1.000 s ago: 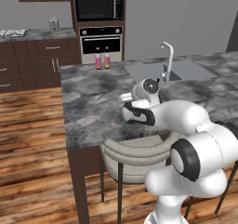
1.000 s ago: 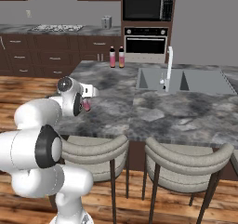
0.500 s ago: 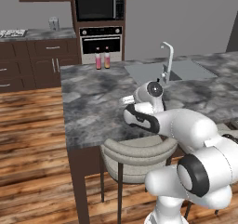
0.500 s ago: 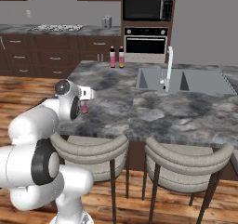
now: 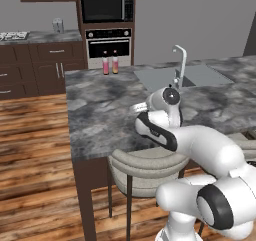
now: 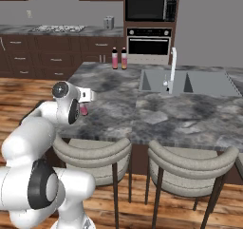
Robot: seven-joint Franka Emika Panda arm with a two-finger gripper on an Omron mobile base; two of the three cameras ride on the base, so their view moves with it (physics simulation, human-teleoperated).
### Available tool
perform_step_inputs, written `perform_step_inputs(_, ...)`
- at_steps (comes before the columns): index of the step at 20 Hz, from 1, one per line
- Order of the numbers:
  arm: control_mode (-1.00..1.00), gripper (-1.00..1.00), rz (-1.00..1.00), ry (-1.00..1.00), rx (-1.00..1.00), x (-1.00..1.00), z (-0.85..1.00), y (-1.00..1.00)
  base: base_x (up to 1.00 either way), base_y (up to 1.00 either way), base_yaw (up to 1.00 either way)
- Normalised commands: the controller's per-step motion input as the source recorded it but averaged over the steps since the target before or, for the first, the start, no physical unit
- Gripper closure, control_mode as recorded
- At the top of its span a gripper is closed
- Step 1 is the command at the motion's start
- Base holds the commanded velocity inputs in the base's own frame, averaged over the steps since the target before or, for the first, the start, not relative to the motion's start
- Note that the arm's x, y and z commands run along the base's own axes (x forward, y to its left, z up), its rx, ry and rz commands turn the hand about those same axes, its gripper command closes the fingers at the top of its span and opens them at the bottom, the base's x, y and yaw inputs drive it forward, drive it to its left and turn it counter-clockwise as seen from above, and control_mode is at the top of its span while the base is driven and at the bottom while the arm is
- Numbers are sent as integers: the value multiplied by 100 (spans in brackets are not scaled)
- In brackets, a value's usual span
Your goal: Place the large bottle from the dining counter next to the other large bottle outside the sink, and place the small bottle from the dining counter next to the other small bottle inside the sink.
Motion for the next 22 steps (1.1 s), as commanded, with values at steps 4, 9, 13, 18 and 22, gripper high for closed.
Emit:
perform_step_inputs(4, -100, 100, 0, 0, 0, -17, 18, 0, 0, 0, 0)
perform_step_inputs(9, -100, 100, 0, 0, 0, -13, 3, -1, 0, 0, 0)
perform_step_inputs(13, -100, 100, 0, 0, 0, -12, 0, -7, 0, 0, 0)
perform_step_inputs(18, -100, 100, 0, 0, 0, -15, 0, -12, 0, 0, 0)
perform_step_inputs(22, -100, 100, 0, 0, 0, -1, 0, -2, 0, 0, 0)
